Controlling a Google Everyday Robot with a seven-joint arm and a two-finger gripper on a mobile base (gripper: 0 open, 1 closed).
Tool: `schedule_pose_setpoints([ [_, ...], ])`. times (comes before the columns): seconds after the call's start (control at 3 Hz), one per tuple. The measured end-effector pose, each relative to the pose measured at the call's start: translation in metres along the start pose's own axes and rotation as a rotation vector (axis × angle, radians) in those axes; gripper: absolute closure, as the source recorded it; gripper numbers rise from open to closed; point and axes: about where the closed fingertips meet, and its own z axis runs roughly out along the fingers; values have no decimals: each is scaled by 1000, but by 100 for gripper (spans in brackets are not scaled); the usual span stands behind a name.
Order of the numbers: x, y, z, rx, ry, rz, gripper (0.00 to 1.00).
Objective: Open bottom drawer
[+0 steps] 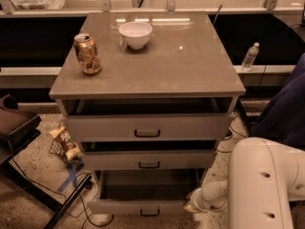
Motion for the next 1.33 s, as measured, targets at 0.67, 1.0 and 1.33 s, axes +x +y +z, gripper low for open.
schedule_pose_setpoints([
  [0.67,16,32,-16,-33,59,25,100],
  [1.0,16,32,-16,-33,59,25,100],
  [1.33,24,42,-15,-74,77,19,100],
])
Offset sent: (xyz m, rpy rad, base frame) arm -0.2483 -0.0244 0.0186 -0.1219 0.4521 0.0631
